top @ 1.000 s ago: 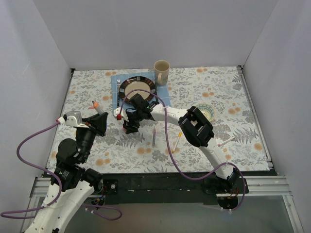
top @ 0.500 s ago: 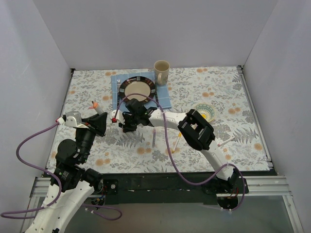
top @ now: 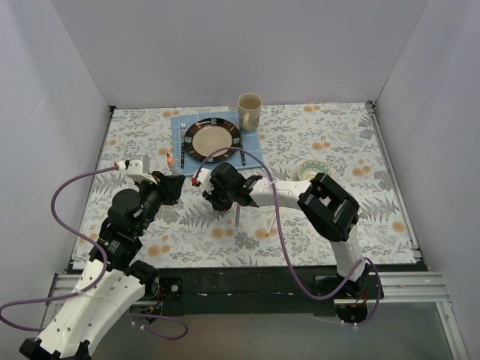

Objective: Insert the pens into the pen caps

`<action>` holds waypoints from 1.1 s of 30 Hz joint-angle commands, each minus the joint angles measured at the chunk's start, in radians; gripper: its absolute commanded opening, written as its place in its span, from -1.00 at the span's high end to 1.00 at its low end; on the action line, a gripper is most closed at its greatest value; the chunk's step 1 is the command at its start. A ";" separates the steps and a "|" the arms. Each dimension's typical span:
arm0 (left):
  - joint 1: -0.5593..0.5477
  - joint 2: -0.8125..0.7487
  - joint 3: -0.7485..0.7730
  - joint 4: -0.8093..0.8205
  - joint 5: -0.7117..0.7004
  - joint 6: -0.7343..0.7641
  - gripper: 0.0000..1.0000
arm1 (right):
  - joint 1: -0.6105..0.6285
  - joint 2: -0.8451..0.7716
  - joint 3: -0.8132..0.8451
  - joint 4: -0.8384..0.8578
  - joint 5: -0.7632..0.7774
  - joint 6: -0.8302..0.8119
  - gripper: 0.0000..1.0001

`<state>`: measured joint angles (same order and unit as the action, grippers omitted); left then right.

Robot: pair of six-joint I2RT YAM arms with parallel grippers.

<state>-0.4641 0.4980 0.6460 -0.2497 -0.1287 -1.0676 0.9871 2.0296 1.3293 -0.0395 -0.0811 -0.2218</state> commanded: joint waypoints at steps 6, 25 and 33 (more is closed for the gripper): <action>-0.001 0.051 -0.051 -0.014 0.165 -0.124 1.00 | -0.128 -0.199 0.079 -0.125 0.115 0.405 0.97; -0.008 0.209 -0.233 0.451 0.520 -0.259 1.00 | -0.107 -0.463 0.088 0.095 0.277 0.799 0.97; -0.008 0.258 -0.201 0.474 0.540 -0.236 1.00 | -0.042 -0.434 0.084 0.130 0.356 0.806 0.97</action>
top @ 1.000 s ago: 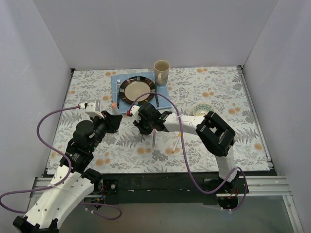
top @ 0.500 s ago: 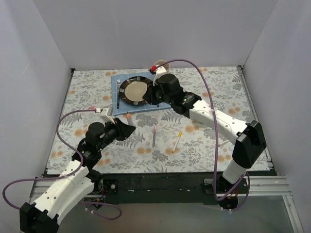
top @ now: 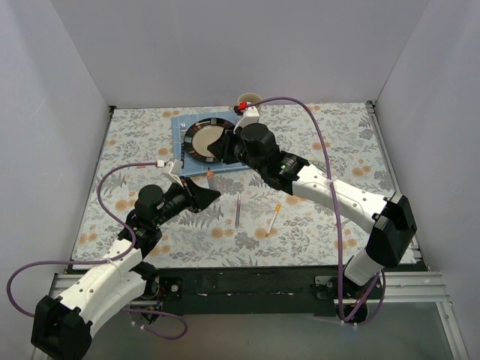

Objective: Insert the pens into the pen caps

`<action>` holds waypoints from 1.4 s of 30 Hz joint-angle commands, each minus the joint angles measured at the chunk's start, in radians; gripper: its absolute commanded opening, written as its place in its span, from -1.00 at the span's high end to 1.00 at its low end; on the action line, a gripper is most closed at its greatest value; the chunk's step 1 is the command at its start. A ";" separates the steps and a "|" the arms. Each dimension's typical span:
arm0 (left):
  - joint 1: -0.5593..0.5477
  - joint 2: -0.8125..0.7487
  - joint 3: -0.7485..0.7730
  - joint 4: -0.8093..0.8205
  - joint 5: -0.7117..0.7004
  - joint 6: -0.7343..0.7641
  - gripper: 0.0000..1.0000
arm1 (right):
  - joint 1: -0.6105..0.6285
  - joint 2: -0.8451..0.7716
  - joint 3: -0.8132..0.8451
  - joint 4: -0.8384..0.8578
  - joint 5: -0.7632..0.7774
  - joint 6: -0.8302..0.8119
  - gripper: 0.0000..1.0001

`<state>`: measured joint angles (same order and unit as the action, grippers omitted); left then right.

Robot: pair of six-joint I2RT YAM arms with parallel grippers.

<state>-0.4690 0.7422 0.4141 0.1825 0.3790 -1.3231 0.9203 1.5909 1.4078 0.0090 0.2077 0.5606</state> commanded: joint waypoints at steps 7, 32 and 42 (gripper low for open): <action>-0.005 0.025 0.031 0.043 0.031 0.024 1.00 | 0.058 0.015 0.008 0.103 0.108 0.012 0.97; -0.005 0.023 0.034 0.034 0.015 0.038 1.00 | 0.103 0.004 -0.078 0.164 0.148 -0.011 0.97; -0.005 0.036 0.026 0.026 0.015 0.036 1.00 | 0.100 0.007 -0.021 0.147 0.162 -0.054 0.97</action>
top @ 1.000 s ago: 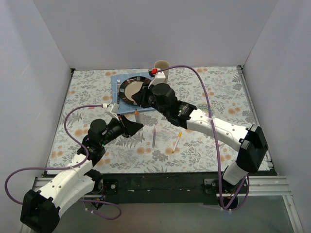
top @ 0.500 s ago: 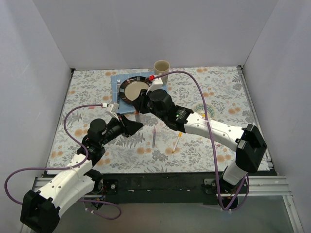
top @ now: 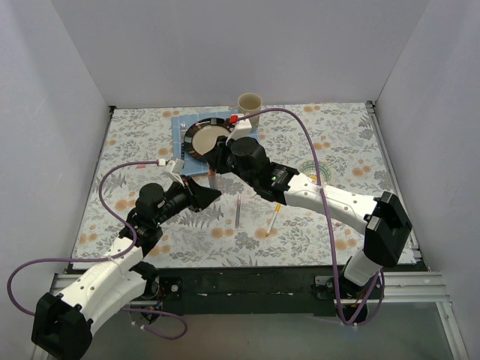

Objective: Insert the pens into the pen caps

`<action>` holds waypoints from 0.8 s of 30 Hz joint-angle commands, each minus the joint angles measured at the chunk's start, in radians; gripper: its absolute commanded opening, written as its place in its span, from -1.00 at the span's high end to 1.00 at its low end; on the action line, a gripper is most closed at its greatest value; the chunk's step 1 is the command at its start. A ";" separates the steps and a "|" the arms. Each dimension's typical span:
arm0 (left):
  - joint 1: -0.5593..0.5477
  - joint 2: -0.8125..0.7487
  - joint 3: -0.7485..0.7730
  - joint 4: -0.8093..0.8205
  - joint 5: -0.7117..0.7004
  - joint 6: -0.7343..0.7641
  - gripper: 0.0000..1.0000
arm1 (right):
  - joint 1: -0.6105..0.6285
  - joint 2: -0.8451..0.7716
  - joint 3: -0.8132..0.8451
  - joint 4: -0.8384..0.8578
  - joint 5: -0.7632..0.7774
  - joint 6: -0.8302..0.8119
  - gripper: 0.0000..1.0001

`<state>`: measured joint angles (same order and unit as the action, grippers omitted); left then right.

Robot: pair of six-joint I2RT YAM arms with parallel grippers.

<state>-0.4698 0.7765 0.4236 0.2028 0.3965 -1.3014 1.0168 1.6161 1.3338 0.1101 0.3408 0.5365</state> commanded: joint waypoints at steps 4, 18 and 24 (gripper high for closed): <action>-0.004 0.006 0.017 0.007 0.001 0.013 1.00 | 0.005 -0.024 0.053 0.049 0.024 -0.035 0.97; -0.003 0.029 0.032 -0.003 -0.008 0.022 1.00 | 0.006 -0.048 0.013 0.062 -0.005 -0.018 0.97; -0.004 0.032 0.049 -0.013 -0.016 0.033 1.00 | 0.009 -0.061 -0.013 0.066 -0.013 -0.009 0.97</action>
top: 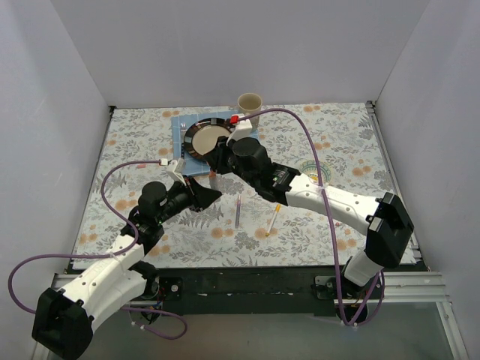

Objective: Insert the pens into the pen caps

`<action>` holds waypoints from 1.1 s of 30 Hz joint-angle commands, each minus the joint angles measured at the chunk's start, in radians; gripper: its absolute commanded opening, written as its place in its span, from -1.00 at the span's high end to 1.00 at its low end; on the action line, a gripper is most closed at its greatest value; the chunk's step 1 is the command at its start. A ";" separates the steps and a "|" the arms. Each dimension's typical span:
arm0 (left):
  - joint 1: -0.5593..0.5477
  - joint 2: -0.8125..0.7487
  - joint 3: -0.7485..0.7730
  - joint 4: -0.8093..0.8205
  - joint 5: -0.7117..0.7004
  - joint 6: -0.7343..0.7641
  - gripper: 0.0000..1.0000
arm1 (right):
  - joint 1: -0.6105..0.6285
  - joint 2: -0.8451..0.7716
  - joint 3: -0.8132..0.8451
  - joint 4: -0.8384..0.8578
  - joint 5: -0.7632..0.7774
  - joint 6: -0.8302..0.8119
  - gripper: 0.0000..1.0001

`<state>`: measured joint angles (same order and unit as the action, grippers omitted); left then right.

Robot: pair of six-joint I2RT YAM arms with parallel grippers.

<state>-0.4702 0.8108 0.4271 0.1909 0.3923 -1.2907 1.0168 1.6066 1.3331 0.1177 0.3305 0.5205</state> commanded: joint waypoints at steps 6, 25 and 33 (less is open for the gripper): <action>-0.004 -0.002 0.047 -0.001 -0.017 0.024 1.00 | 0.016 -0.074 -0.067 0.068 0.004 0.007 0.97; -0.004 -0.038 0.088 0.005 -0.085 0.034 1.00 | 0.184 -0.119 -0.264 0.102 0.344 0.021 0.97; -0.004 -0.033 0.113 0.035 -0.063 0.036 1.00 | 0.198 -0.166 -0.336 0.221 0.277 -0.027 0.97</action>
<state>-0.4950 0.8059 0.4606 0.1032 0.4099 -1.2705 1.1870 1.4773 1.0496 0.3405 0.6647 0.5148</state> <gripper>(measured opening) 0.173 0.276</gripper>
